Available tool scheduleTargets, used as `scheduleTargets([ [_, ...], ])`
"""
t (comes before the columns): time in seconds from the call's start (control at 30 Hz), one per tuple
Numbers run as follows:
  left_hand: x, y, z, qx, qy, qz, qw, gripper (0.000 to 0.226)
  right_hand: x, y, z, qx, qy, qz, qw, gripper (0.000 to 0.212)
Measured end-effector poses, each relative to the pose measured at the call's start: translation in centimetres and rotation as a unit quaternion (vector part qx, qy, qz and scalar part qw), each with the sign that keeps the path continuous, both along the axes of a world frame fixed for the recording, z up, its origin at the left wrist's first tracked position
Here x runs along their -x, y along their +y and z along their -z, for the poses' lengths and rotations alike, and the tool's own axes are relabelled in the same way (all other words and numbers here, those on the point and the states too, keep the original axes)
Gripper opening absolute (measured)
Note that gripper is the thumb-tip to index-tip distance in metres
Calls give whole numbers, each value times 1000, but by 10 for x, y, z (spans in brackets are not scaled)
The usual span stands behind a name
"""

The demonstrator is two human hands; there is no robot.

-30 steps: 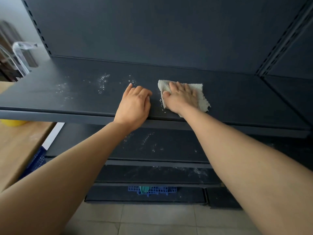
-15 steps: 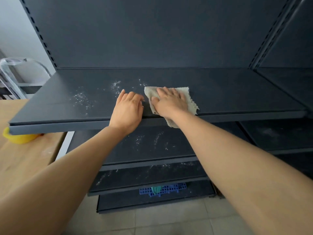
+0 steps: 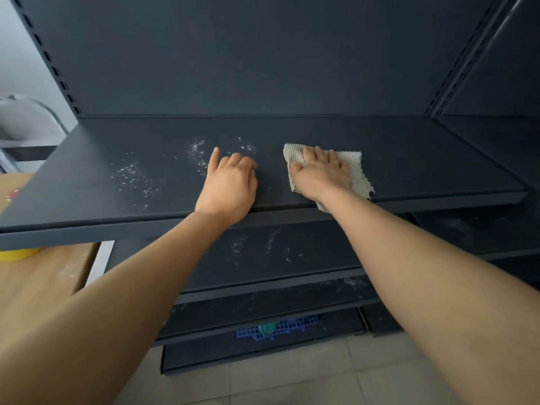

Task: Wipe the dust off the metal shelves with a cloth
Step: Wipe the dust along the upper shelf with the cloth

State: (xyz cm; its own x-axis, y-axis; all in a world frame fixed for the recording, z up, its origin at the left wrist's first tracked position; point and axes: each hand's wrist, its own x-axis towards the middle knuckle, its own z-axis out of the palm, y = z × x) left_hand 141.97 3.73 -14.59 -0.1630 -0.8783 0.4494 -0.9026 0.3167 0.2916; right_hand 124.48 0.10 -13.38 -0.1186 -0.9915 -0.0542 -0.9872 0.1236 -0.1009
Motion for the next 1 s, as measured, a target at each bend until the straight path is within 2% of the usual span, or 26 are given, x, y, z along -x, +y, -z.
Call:
scheduleTargets([
  [0.63,-1,-2,4,-5,13,-71,997,28,-77,-102,3,22,-26,-181,983,58],
  [1.0,-1,0,4,2,53,-66,996,28,-65,-77,3,16,-41,-216,975,56],
])
